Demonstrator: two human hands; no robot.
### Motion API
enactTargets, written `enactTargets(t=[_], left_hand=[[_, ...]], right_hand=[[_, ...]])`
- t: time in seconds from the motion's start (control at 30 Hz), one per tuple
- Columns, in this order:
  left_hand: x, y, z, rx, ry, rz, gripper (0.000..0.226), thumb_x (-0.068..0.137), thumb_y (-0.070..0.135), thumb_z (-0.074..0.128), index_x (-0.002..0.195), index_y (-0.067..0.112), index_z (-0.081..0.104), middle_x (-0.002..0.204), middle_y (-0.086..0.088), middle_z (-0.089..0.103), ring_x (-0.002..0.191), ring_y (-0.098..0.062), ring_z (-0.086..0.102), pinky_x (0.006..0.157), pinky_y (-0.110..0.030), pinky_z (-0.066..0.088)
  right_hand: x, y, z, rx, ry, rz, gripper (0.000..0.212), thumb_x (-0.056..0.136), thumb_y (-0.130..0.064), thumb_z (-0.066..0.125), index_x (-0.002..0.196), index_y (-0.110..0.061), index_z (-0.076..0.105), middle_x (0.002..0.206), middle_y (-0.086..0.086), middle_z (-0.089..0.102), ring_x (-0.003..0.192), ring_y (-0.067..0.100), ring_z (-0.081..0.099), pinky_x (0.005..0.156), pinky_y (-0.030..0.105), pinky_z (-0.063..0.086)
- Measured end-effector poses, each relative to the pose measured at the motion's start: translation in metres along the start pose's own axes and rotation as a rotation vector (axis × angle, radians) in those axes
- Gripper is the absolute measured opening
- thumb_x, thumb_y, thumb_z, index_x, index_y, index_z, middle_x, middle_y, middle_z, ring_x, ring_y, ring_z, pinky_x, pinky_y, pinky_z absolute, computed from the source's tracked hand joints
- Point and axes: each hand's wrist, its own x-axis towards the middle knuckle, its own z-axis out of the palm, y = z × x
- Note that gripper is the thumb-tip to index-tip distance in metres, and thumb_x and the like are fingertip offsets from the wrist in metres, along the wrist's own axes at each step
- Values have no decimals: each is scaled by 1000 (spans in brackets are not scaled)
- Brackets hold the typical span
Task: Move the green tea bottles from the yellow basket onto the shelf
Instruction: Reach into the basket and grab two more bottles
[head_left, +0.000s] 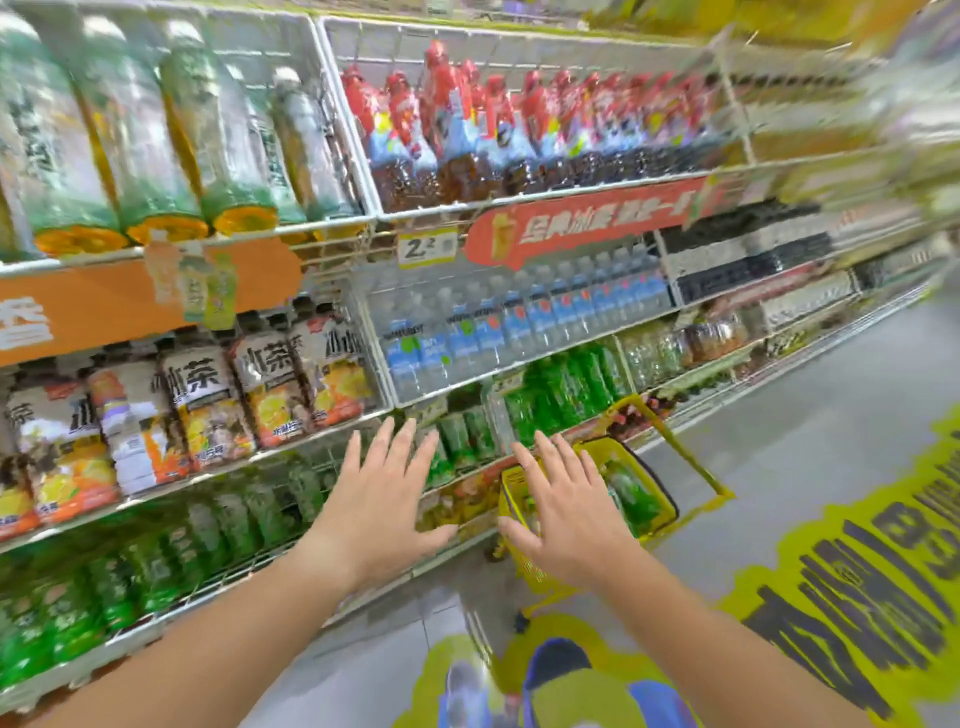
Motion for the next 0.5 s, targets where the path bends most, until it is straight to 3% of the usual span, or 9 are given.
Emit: enactTargets(t=[0.2, 0.33, 0.5], left_hand=[[58, 84, -5, 15, 21, 72, 108, 76, 86, 22, 160, 18, 12, 166, -13, 14, 153, -33, 9, 121, -59, 12], [99, 133, -1, 50, 33, 83, 108, 78, 86, 24, 159, 17, 15, 165, -14, 18, 153, -34, 12, 120, -60, 15], [141, 179, 0, 69, -33, 103, 107, 81, 86, 27, 160, 17, 3, 167, -14, 8, 153, -33, 4, 120, -60, 12]], right_hand=[[-23, 103, -16, 19, 27, 6, 88, 89, -74, 26, 158, -19, 20, 163, 12, 23, 151, 31, 14, 121, 51, 17], [-30, 167, -18, 28, 20, 3, 89, 89, -76, 26, 159, -22, 14, 165, 8, 16, 152, 28, 8, 122, 49, 13], [-27, 234, -23, -8, -26, -4, 89, 88, -73, 30, 159, -22, 13, 165, 8, 15, 152, 28, 8, 122, 48, 12]])
